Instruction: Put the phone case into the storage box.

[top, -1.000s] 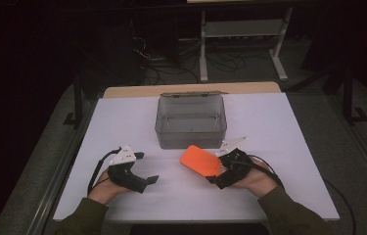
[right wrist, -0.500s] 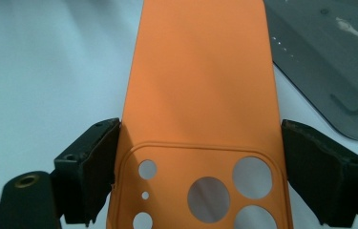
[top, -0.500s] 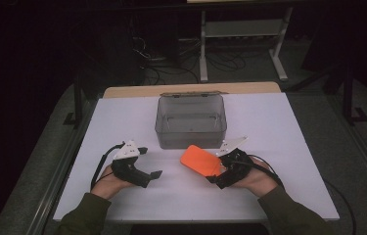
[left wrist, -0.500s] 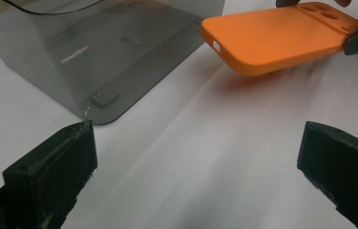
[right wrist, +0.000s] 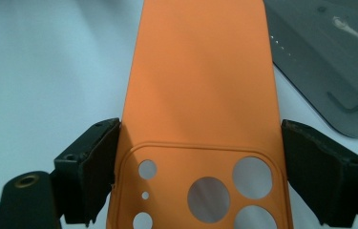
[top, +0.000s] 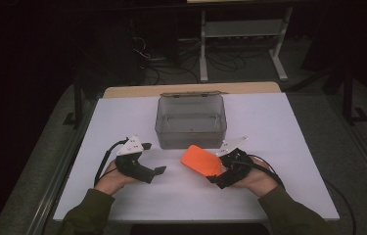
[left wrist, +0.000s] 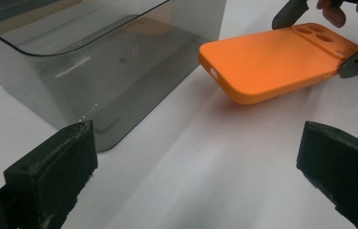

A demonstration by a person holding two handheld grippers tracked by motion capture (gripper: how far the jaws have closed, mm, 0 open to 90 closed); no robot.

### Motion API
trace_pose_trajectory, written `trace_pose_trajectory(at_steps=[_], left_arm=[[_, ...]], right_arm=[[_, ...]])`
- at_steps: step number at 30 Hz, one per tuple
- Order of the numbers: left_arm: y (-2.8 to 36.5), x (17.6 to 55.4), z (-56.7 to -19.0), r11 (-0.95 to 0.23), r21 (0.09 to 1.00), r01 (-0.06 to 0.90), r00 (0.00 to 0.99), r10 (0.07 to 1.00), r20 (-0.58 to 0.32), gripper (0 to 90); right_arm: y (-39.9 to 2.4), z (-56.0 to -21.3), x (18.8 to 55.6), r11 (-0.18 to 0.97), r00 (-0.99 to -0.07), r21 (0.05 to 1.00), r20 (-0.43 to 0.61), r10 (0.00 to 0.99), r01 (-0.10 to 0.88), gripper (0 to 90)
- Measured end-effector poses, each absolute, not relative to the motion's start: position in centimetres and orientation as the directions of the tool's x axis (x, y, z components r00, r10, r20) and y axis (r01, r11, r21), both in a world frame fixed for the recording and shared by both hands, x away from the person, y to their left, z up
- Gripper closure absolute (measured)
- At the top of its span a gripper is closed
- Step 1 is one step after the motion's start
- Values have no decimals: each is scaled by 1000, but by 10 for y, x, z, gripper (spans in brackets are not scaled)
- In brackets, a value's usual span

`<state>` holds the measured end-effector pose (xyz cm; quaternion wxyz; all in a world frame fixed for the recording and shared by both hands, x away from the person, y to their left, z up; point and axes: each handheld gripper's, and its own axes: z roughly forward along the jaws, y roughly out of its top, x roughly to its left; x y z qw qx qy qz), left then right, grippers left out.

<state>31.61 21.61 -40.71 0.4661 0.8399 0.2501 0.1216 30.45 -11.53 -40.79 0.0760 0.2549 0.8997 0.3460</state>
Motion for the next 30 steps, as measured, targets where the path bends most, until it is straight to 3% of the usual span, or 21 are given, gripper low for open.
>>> trace_pose_trajectory(at_steps=[30], left_arm=[[184, 329, -408, -432, 856, 285, 859, 512, -28, 0]], right_arm=[[-118, -407, 305, 627, -854, 662, 38, 518, 410, 152]])
